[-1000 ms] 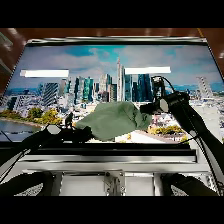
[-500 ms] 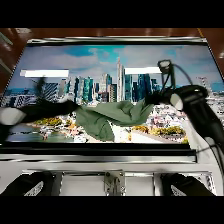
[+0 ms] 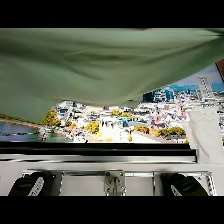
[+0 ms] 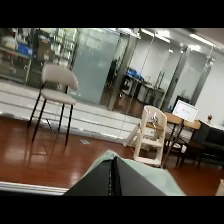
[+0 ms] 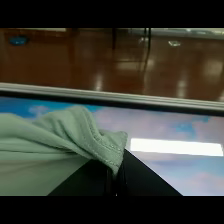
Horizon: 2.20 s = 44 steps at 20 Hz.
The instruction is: Fold the shirts.
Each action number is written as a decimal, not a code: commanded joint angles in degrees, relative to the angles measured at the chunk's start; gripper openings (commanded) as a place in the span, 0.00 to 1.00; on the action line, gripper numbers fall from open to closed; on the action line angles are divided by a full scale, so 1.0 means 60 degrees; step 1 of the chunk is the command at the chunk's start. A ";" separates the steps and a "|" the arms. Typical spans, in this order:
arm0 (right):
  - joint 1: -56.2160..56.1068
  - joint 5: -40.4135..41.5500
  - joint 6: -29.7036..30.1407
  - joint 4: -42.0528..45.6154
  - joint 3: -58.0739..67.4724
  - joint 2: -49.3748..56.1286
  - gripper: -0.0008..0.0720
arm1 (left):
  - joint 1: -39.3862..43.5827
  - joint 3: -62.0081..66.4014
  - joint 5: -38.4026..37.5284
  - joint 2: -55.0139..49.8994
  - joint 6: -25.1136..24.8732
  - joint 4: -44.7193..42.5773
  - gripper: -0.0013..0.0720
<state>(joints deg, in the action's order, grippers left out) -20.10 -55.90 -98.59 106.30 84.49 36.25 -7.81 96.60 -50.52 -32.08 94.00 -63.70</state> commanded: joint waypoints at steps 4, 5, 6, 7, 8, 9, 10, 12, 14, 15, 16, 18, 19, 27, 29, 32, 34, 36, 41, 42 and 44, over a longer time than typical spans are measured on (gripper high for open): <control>0.0000 -0.3406 -0.0091 0.0047 0.0310 -0.0831 0.10 | -0.0361 0.0816 -0.2761 -0.0189 0.0211 -0.1836 0.07; 0.0000 -0.3235 -0.0102 0.0040 0.0310 -0.0809 0.10 | -0.0361 0.0772 -0.3217 -0.0295 0.0208 -0.1894 0.07; 0.0000 -0.2889 -0.0135 0.0040 0.0310 -0.0703 0.10 | -0.0361 0.0678 -0.3461 -0.0390 0.0211 -0.1861 0.07; 0.0000 -0.2634 -0.0255 0.0040 0.0310 -0.0521 0.10 | -0.0361 0.0528 -0.3570 -0.0492 0.0211 -0.1741 0.07; 0.0000 -0.2586 -0.0426 0.0040 0.0310 -0.0266 0.10 | -0.0361 0.0291 -0.3595 -0.0601 0.0211 -0.1639 0.07; 0.0000 -0.2754 -0.0463 0.0040 0.0310 0.0135 0.10 | -0.0361 -0.0040 -0.3592 -0.0732 0.0211 -0.1639 0.07; 0.0000 -0.3100 -0.0455 0.0055 0.0310 0.0627 0.10 | -0.0361 -0.0426 -0.3592 -0.0889 0.0208 -0.1643 0.07; 0.0000 -0.3541 -0.0452 0.0350 0.0222 0.1723 0.10 | -0.0361 -0.1370 -0.3585 -0.1413 0.0168 -0.1639 0.07; 0.0000 -0.3213 -0.0481 0.0805 -0.0080 0.3085 0.10 | -0.0361 -0.2382 -0.3388 -0.2244 -0.0076 -0.1639 0.07; 0.0004 -0.2860 -0.0630 0.1005 -0.0237 0.3774 0.10 | -0.0361 -0.2896 -0.3045 -0.2783 -0.0080 -0.1563 0.07; 0.0076 -0.2357 -0.0962 0.1133 -0.0375 0.4575 0.10 | -0.0357 -0.3348 -0.2634 -0.3377 -0.0084 -0.1392 0.07; 0.0401 -0.1381 -0.1989 0.1100 -0.0423 0.6054 0.11 | -0.0310 -0.3916 -0.1843 -0.4594 -0.0084 -0.0914 0.07; 0.0586 -0.0725 -0.2481 0.1049 -0.0423 0.6805 0.11 | -0.0204 -0.4033 -0.1435 -0.5264 -0.0080 -0.0761 0.07; 0.1308 0.1617 -0.3136 -0.1242 -0.0423 0.9872 0.11 | 0.1337 -0.4018 0.0397 -0.9078 0.0080 -0.0022 0.07; 0.1297 0.1712 -0.3115 -0.1494 -0.0390 0.9898 0.43 | 0.1322 -0.3960 -0.0189 -0.9431 0.0080 0.0273 0.31; 0.1377 0.0780 -0.1785 -0.1169 0.0149 0.9256 0.82 | 0.0361 -0.3031 -0.2586 -0.9311 0.0135 0.0178 0.83; 0.1610 -0.0342 -0.0641 -0.0350 0.0455 0.8349 0.82 | -0.0645 -0.2047 -0.4860 -0.8939 -0.0004 -0.0492 0.83; 0.2237 -0.1887 0.0448 0.0525 0.0488 0.7380 0.82 | -0.1606 -0.1891 -0.6400 -0.7989 -0.0841 -0.1515 0.80; 0.5654 -0.4153 0.2120 -0.2827 -0.0404 0.6550 0.82 | -0.4022 -0.6200 -0.6845 -0.5085 -0.1690 -0.1650 0.92; 0.6229 -0.4233 0.2463 -0.4007 -0.0852 0.6550 0.82 | -0.4346 -0.7555 -0.6379 -0.4659 -0.1829 -0.1155 0.97; 0.7049 -0.4277 0.3078 -0.6105 -0.1869 0.6550 0.82 | -0.4524 -0.9803 -0.5388 -0.4280 -0.2324 0.0029 0.97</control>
<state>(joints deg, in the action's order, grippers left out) 13.98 -77.32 -87.09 87.92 79.40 76.60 -30.72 54.50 -87.22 -63.29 84.27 -70.30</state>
